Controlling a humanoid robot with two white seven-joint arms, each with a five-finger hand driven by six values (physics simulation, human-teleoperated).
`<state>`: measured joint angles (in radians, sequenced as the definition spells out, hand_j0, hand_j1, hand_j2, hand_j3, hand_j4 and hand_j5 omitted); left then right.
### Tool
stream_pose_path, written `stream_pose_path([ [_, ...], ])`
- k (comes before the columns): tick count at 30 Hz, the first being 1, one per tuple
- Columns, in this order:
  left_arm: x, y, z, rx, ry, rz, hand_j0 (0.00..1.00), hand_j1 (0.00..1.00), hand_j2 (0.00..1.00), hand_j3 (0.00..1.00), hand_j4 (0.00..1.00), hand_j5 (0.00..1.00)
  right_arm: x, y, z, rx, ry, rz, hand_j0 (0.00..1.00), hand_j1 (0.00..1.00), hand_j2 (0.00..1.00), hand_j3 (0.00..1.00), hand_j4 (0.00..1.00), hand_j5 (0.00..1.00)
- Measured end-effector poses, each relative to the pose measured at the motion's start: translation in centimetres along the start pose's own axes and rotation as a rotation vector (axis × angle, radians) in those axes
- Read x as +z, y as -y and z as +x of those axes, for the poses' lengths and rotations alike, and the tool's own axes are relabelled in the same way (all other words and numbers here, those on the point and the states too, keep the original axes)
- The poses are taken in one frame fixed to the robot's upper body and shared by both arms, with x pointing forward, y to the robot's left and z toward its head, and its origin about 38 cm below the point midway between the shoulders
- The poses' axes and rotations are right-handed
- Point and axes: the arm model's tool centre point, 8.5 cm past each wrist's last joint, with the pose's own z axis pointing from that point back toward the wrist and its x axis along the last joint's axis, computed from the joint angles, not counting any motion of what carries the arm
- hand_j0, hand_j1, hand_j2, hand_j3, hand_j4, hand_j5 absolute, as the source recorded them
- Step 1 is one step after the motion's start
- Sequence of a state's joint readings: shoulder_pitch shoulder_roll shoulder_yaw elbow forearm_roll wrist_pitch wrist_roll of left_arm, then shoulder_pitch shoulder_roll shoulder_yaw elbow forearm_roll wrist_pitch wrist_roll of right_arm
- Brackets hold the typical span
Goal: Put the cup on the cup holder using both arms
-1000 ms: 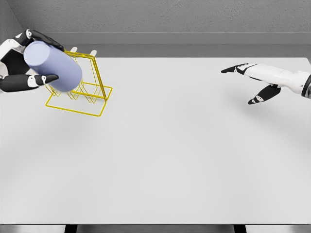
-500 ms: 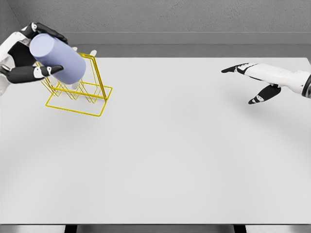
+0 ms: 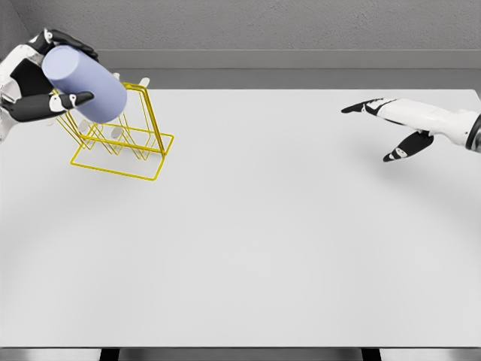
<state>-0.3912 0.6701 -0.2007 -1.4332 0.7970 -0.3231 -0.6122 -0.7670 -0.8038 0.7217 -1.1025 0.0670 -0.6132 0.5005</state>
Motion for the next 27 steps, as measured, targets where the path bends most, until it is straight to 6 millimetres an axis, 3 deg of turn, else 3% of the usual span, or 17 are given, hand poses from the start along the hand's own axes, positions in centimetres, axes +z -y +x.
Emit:
stream_pose_path([
  [24,1.3,0.9,-2.2,0.016,-0.057,0.007,0.35,0.35,0.35,0.35,0.35,0.35,0.0,0.0,0.0,0.000,0.000,0.000,1.00,1.00,1.00,1.00,1.00,1.00],
  [27,1.3,0.9,-2.3,0.017,-0.056,0.006,0.41,0.41,0.41,0.41,0.41,0.41,0.0,0.0,0.0,0.000,0.000,0.000,1.00,1.00,1.00,1.00,1.00,1.00],
])
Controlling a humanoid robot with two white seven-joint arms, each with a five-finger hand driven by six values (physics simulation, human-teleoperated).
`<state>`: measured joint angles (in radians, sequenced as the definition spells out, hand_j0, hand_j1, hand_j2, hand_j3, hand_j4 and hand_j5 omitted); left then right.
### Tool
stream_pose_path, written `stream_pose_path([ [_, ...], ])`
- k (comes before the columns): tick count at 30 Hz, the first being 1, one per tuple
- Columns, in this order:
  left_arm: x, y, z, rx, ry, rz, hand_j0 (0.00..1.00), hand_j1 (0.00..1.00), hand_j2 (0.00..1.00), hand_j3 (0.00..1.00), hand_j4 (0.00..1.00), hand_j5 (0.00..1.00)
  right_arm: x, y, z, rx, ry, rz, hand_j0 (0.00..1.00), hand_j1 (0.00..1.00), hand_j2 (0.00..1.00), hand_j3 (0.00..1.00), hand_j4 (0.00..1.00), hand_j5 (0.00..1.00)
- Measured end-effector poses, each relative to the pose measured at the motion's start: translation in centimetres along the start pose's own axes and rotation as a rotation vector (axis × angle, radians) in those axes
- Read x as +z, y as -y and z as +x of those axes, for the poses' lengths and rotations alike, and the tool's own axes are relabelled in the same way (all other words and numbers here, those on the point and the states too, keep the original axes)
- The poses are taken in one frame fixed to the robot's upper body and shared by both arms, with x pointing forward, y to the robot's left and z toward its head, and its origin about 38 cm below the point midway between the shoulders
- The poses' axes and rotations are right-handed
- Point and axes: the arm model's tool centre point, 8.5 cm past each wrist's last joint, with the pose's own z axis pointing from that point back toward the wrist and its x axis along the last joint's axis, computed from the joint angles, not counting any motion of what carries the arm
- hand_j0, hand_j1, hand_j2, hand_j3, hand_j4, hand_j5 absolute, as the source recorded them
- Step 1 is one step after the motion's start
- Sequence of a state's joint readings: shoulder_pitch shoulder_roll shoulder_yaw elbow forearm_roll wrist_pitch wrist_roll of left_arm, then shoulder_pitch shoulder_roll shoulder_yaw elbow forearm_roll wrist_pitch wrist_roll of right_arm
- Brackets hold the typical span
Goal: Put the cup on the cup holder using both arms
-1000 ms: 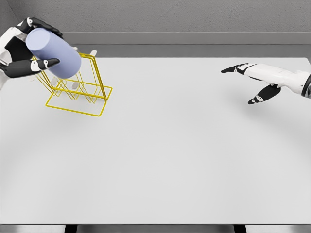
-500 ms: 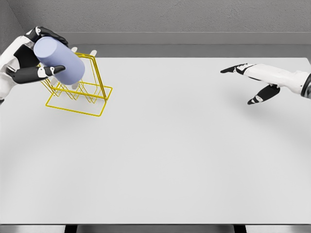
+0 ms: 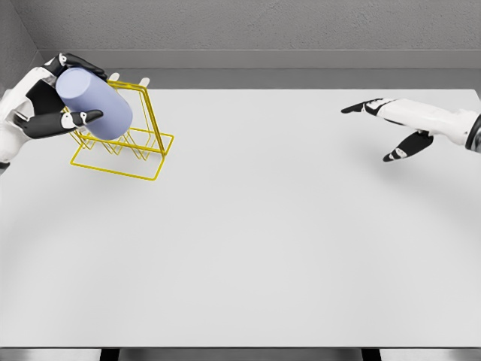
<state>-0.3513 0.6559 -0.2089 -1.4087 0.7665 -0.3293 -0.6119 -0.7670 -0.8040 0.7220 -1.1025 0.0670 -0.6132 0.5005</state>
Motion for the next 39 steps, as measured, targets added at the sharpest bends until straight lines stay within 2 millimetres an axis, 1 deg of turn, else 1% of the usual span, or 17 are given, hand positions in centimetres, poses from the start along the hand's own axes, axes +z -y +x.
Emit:
stream_pose_path([
  [1,0.0,0.0,0.0,0.001,0.000,-0.001,0.46,0.46,0.46,0.46,0.46,0.46,0.0,0.0,0.0,0.000,0.000,0.000,1.00,1.00,1.00,1.00,1.00,1.00],
  [3,-0.1,0.2,-0.1,0.002,-0.002,-0.005,0.63,0.63,0.63,0.63,0.63,0.63,0.0,0.1,0.0,0.001,0.000,-0.001,1.00,1.00,1.00,1.00,1.00,1.00],
  [4,-0.1,0.2,-0.1,0.001,-0.002,-0.007,0.66,0.66,0.66,0.66,0.66,0.66,0.0,0.0,0.0,0.000,0.000,0.000,1.00,1.00,1.00,1.00,1.00,1.00],
  [5,-0.1,0.3,-0.1,-0.003,-0.001,-0.009,0.73,0.73,0.73,0.73,0.73,0.73,0.0,0.1,0.0,0.001,0.001,-0.001,1.00,1.00,1.00,1.00,1.00,1.00],
  [7,-0.2,0.3,-0.1,-0.008,-0.003,-0.013,0.75,0.75,0.75,0.75,0.75,0.75,0.0,0.0,0.0,0.000,0.001,0.000,1.00,1.00,1.00,1.00,1.00,1.00],
  [12,-0.1,0.2,0.0,-0.015,-0.005,-0.016,0.86,0.86,0.86,0.86,0.86,0.86,0.0,0.0,0.0,0.000,0.001,0.000,1.00,1.00,1.00,1.00,1.00,1.00],
  [16,-0.1,0.1,0.2,-0.020,-0.003,-0.014,0.90,0.90,0.90,0.90,0.90,0.90,0.0,0.0,0.0,0.000,0.001,0.000,1.00,1.00,1.00,1.00,1.00,1.00],
  [27,-0.2,0.0,0.7,-0.037,0.021,-0.015,0.91,0.91,0.91,0.91,0.91,0.91,0.0,0.0,0.0,0.000,0.000,0.000,1.00,1.00,1.00,1.00,1.00,1.00],
  [29,-0.1,0.0,0.8,-0.046,0.035,-0.015,0.95,0.95,0.95,0.95,0.95,0.95,0.0,0.0,0.0,0.000,-0.001,-0.001,1.00,1.00,1.00,1.00,1.00,1.00],
  [31,0.0,0.1,0.9,-0.053,0.045,-0.015,0.96,0.96,0.96,0.96,0.96,0.96,0.0,0.0,0.0,0.000,-0.001,-0.001,1.00,1.00,1.00,1.00,1.00,1.00],
  [32,0.0,0.1,0.9,-0.056,0.049,-0.015,0.99,0.99,0.99,0.99,0.99,0.99,0.0,0.0,0.0,0.000,-0.002,-0.002,1.00,1.00,1.00,1.00,1.00,1.00],
  [33,0.0,0.1,0.9,-0.058,0.052,-0.015,1.00,1.00,1.00,1.00,1.00,1.00,0.1,0.0,0.0,0.000,-0.002,-0.002,1.00,1.00,1.00,1.00,1.00,1.00],
  [39,0.1,0.1,1.3,-0.082,0.084,-0.015,1.00,1.00,1.00,1.00,1.00,1.00,0.1,0.1,-0.1,0.000,-0.002,-0.002,1.00,1.00,1.00,1.00,1.00,1.00],
])
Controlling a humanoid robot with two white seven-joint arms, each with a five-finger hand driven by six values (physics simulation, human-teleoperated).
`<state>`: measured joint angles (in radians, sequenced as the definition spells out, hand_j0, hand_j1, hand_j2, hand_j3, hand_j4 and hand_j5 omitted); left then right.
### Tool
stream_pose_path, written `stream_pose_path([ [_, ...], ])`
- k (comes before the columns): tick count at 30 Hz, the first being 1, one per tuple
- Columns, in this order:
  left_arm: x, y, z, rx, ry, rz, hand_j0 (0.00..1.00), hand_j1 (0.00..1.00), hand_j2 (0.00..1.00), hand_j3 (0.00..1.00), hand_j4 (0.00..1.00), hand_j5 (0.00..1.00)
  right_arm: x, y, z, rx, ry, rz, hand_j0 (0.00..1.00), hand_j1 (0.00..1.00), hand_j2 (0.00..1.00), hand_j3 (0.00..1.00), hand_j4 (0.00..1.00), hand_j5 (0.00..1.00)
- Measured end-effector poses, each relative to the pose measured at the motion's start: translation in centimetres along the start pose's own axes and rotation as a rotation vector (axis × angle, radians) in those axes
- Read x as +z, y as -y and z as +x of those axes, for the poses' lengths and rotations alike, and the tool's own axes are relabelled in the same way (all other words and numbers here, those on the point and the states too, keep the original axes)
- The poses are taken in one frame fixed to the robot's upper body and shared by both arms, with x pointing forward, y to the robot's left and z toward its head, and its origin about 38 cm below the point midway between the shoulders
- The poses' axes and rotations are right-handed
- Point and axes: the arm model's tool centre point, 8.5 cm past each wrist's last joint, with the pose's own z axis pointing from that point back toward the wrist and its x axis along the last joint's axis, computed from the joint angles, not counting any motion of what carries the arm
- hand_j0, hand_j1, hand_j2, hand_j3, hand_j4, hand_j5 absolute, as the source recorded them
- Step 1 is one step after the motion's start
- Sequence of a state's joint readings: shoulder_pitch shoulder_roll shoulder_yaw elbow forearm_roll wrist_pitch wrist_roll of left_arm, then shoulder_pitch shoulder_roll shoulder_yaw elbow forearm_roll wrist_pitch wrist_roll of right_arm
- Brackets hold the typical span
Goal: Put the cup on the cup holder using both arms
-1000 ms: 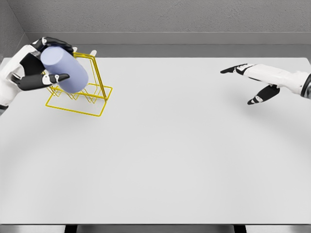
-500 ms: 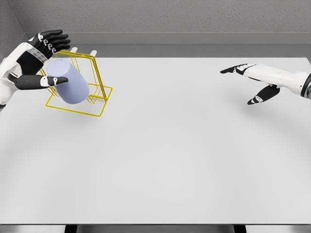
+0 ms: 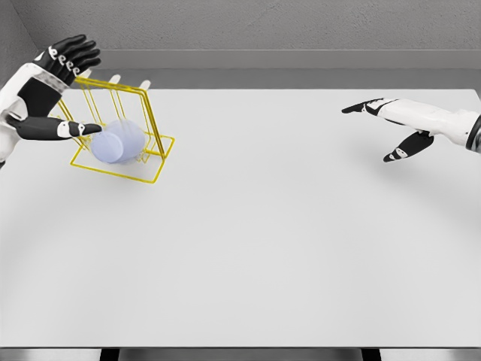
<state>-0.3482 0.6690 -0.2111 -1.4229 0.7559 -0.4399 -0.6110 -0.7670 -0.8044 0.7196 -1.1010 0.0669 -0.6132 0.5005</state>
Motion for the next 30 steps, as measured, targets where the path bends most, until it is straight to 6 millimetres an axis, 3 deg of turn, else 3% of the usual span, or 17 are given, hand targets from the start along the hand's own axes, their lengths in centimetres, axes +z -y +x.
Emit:
stream_pose_path([
  [15,0.2,0.6,0.4,-0.012,0.029,-0.012,1.00,1.00,1.00,1.00,1.00,1.00,0.0,0.0,-0.1,-0.002,-0.003,0.000,1.00,1.00,1.00,1.00,1.00,1.00],
  [18,1.2,1.7,0.4,-0.014,0.028,-0.035,1.00,1.00,1.00,1.00,1.00,1.00,0.1,0.0,-0.2,-0.003,-0.006,0.000,1.00,1.00,1.00,1.00,1.00,1.00],
  [22,2.2,3.0,2.3,-0.083,0.071,-0.108,1.00,1.00,1.00,1.00,1.00,1.00,0.1,-0.1,-0.2,-0.004,-0.007,0.000,1.00,1.00,1.00,1.00,1.00,1.00],
  [25,1.9,4.2,4.0,-0.175,0.074,-0.211,1.00,1.00,1.00,1.00,1.00,1.00,0.1,-0.1,-0.2,-0.005,-0.007,0.000,1.00,1.00,1.00,1.00,1.00,1.00],
  [30,1.8,6.5,4.7,-0.268,0.061,-0.325,1.00,1.00,1.00,1.00,1.00,1.00,0.4,0.1,-0.4,-0.003,-0.013,-0.004,1.00,1.00,1.00,1.00,1.00,1.00],
])
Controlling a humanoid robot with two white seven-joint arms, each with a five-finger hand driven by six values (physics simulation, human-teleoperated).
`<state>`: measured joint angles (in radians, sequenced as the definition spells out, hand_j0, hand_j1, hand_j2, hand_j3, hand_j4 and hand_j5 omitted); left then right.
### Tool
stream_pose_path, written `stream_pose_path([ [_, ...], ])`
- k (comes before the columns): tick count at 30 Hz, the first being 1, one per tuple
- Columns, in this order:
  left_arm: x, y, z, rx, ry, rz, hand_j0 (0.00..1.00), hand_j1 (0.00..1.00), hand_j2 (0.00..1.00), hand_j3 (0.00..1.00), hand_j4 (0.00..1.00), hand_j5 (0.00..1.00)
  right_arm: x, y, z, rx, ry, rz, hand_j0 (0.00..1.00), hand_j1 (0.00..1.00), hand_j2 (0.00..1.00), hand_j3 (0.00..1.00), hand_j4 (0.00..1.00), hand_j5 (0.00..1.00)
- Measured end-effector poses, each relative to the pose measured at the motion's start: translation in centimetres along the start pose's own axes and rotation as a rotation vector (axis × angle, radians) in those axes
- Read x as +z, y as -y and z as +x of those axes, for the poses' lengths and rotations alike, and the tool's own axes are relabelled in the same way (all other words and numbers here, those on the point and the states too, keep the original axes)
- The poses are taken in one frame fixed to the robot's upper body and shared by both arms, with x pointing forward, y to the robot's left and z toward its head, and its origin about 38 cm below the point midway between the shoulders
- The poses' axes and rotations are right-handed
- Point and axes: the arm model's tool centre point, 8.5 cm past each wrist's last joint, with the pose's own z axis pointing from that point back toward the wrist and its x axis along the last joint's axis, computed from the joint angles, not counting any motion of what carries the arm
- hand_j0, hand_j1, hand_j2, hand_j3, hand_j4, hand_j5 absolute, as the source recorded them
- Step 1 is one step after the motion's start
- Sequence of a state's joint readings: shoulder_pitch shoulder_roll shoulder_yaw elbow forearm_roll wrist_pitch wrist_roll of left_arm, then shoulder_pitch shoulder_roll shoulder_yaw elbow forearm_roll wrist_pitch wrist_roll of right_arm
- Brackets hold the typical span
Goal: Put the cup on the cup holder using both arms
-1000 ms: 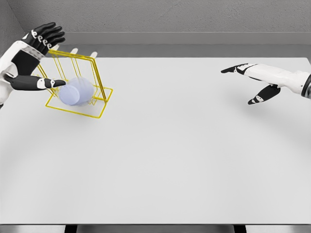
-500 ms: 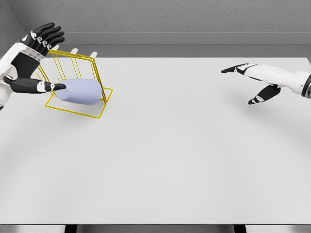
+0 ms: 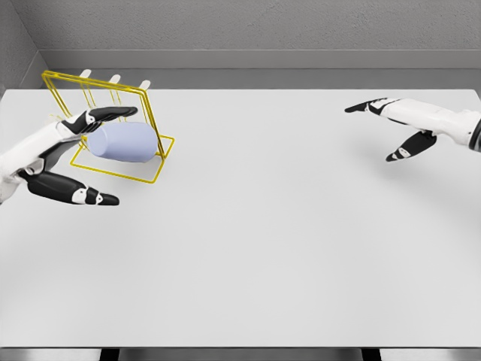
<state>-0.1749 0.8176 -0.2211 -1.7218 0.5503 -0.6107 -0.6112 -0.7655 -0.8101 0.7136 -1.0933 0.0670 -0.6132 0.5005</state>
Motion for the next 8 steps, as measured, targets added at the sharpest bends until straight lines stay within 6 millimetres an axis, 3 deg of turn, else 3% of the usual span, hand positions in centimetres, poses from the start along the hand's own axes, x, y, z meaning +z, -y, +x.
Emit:
stream_pose_path([
  [8,-0.1,1.6,-0.2,0.000,-0.023,-0.068,1.00,1.00,1.00,1.00,1.00,1.00,0.3,0.1,-0.2,-0.001,-0.008,-0.004,1.00,1.00,1.00,1.00,1.00,1.00],
])
